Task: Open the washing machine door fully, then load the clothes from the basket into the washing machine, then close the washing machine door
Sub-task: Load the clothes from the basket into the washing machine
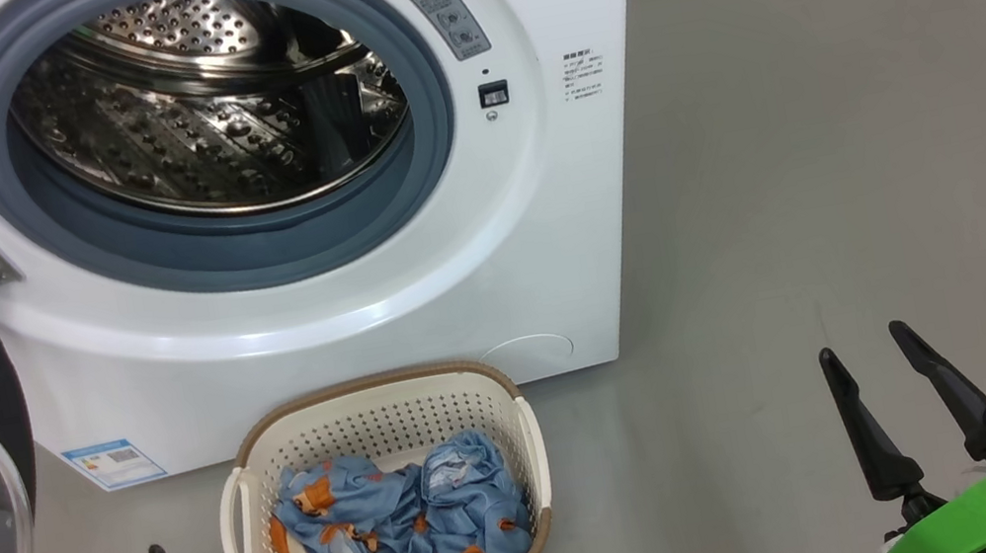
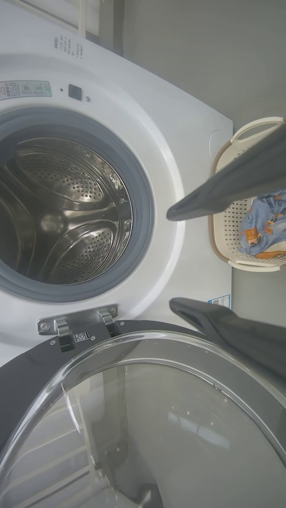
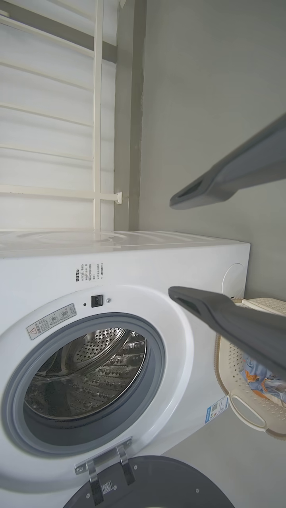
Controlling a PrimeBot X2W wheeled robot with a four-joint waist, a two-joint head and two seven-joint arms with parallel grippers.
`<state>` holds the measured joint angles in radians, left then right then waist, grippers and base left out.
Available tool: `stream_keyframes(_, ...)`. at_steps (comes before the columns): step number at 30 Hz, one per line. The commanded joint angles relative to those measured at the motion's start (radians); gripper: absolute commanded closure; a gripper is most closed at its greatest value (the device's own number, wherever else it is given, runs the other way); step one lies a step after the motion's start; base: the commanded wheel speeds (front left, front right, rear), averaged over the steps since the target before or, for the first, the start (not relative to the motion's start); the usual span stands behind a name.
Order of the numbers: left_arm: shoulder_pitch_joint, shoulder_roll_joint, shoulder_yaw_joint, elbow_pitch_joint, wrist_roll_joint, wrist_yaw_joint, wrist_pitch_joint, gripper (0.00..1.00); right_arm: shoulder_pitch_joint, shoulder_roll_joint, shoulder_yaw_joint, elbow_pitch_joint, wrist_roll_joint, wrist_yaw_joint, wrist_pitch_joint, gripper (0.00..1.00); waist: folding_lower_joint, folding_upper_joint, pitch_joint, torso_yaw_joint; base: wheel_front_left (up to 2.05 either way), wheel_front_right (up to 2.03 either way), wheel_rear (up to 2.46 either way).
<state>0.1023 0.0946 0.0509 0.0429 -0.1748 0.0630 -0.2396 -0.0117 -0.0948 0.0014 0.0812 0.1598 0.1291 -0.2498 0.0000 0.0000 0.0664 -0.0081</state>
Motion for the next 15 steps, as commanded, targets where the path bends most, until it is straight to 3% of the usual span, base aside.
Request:
stream_keyframes(1,-0.043,0.015,0.033,-0.017,-0.008,0.007,-0.014,0.0,-0.031,-0.009,0.025,-0.023,-0.006,0.002,-0.012,0.0,0.0,0.0,0.001,0.0,0.0,0.0,0.0)
stream_keyframes(15,-0.049,0.012,0.012,-0.016,-0.013,0.001,-0.018,0.0,-0.037,-0.005,0.021,-0.026,-0.008,0.002,-0.012,0.0,0.0,0.0,0.02,0.002,0.0,0.0,0.0)
